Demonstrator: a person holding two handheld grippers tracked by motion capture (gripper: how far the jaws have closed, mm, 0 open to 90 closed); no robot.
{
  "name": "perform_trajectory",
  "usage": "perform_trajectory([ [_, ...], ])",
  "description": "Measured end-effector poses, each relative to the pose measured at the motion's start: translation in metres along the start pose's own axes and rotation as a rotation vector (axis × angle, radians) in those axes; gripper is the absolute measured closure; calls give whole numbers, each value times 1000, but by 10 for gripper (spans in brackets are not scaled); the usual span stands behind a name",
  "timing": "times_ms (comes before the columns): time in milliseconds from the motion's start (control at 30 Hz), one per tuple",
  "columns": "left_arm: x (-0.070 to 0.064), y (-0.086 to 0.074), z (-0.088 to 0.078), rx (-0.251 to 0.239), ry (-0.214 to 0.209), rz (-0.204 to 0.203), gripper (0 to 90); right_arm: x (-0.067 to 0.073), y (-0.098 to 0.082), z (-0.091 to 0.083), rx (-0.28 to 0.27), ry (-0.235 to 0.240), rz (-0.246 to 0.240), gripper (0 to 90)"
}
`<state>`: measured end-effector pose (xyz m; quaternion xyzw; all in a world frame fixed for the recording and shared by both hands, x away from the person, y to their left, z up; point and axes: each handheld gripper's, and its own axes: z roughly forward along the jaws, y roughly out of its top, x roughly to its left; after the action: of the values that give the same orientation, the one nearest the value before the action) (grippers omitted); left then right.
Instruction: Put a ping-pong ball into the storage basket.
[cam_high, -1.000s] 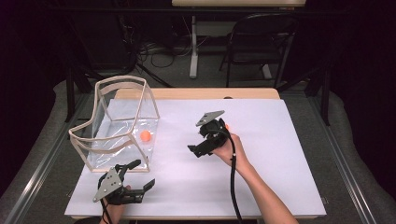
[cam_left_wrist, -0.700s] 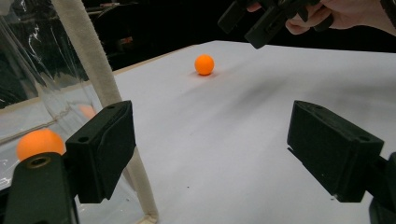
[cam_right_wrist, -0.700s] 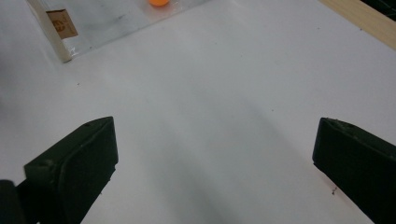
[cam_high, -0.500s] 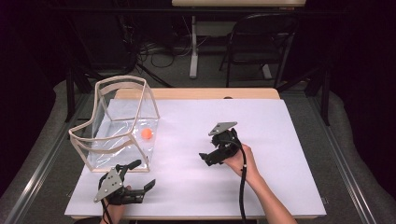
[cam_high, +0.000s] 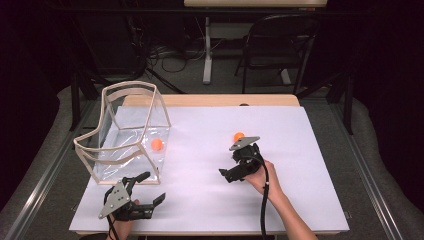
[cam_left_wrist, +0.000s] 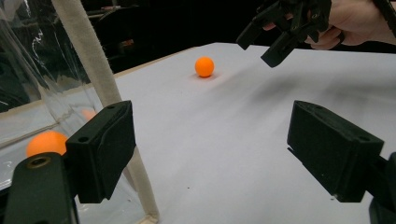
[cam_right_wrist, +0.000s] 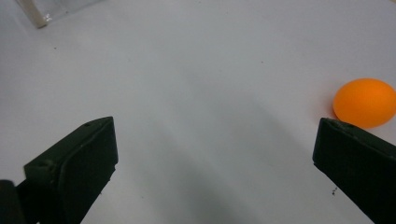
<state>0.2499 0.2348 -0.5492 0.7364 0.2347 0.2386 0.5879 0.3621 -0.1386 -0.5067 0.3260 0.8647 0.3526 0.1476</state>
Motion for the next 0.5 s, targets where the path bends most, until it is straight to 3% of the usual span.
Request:
perform_trajectory([
  [500, -1, 0, 1, 5, -6, 4, 158, -25, -7, -6, -39, -69, 56, 0],
])
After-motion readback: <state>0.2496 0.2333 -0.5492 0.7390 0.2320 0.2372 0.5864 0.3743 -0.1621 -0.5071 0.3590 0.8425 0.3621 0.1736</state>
